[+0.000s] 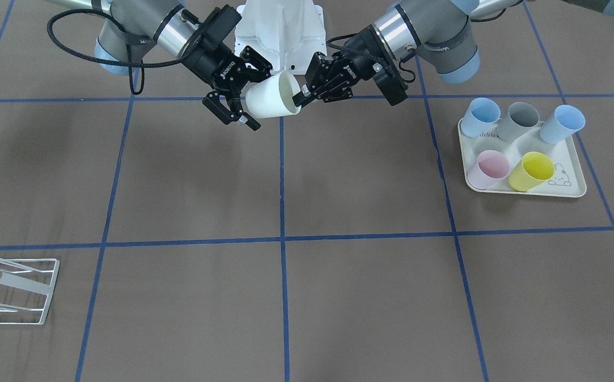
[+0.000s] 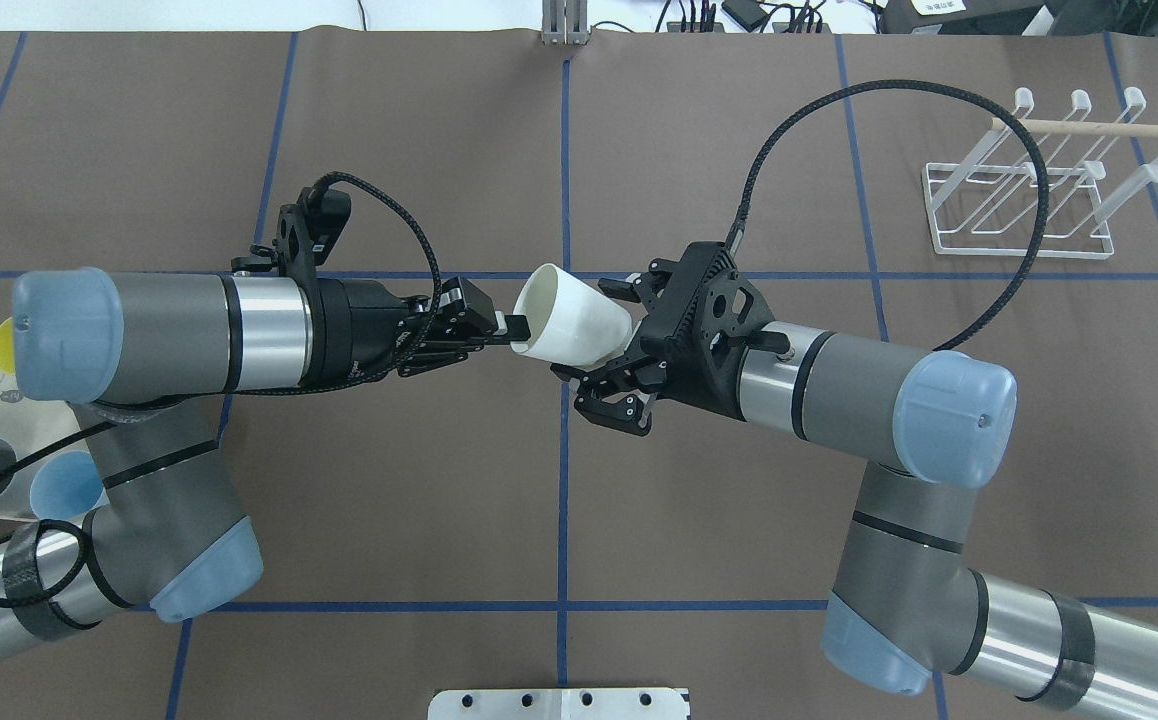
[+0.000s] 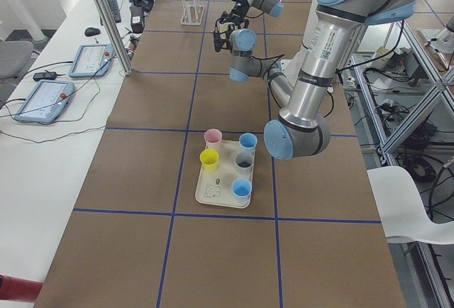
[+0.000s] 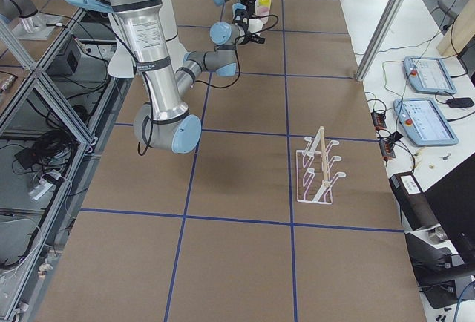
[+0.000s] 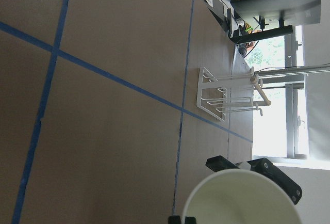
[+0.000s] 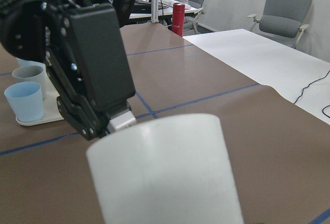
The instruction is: Transfer IKEA cup to right arm and place on rack
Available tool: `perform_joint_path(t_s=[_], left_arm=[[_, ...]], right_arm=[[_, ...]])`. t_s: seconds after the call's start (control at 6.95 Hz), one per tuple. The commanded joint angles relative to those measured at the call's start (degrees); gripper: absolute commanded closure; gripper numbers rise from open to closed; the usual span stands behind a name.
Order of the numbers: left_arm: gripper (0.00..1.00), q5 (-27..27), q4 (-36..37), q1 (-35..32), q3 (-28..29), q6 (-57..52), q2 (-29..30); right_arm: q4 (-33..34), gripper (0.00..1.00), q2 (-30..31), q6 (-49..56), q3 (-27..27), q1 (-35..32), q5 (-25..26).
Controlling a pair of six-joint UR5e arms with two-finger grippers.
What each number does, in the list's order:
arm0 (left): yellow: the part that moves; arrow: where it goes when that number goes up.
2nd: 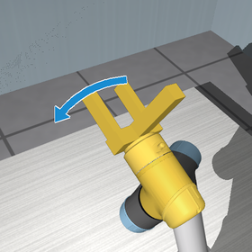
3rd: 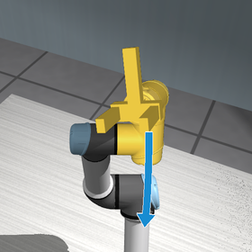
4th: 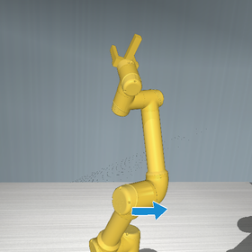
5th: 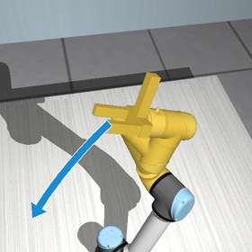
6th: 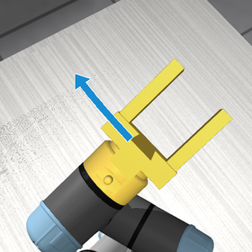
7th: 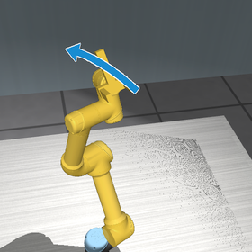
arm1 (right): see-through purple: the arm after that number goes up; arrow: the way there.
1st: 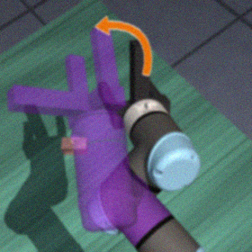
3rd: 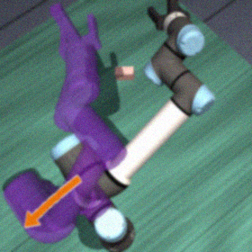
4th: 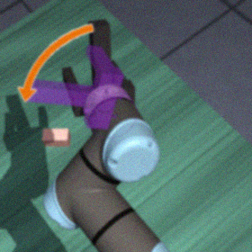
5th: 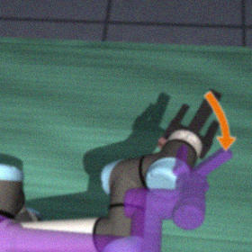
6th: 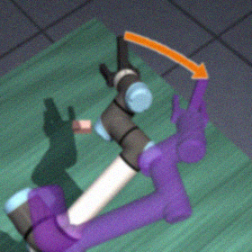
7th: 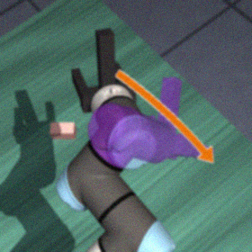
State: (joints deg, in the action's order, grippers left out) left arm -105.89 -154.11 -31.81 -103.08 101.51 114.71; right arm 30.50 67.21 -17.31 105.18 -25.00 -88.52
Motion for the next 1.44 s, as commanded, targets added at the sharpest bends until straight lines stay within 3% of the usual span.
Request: perform_joint_path(t_s=[0.0, 0.14, 0.29, 0.43, 0.58, 0.86, 1.15, 1.29], left_arm=[[1.00, -0.01, -0.05, 0.00, 0.07, -0.09, -0.19], [1.00, -0.01, -0.05, 0.00, 0.07, -0.09, -0.27], [1.00, -0.01, -0.05, 0.00, -0.02, -0.26, -0.27], [0.99, -0.19, -0.13, 0.00, -0.10, -0.26, -0.19], [0.02, 0.25, -0.13, 0.00, -0.28, -0.79, 0.08], [0.00, -0.18, -0.13, -0.79, -0.90, -3.67, -0.19], [0.00, -1.67, 0.48, -3.85, -0.90, -8.50, -3.50], [0.00, -6.99, 0.57, -9.18, -0.98, -13.75, -7.44]], right_arm=[[0.00, 0.22, 0.03, 0.00, 0.03, 0.04, 0.01], [-0.09, 0.33, -0.06, -0.09, 0.03, 0.04, -0.08], [-0.09, 0.51, 0.03, -0.17, 0.12, 0.04, -0.08], [-0.09, 0.61, 0.03, -0.18, 0.03, 0.13, -0.08], [-0.09, 0.63, 0.03, -0.18, 0.03, 0.13, -0.08], [-0.09, 0.68, 0.47, -0.09, 0.03, 0.13, 0.01], [0.18, 0.91, 1.60, -0.96, -0.06, 0.04, 0.53], [0.87, 1.00, 3.70, -0.97, 0.03, 0.04, 4.02]])
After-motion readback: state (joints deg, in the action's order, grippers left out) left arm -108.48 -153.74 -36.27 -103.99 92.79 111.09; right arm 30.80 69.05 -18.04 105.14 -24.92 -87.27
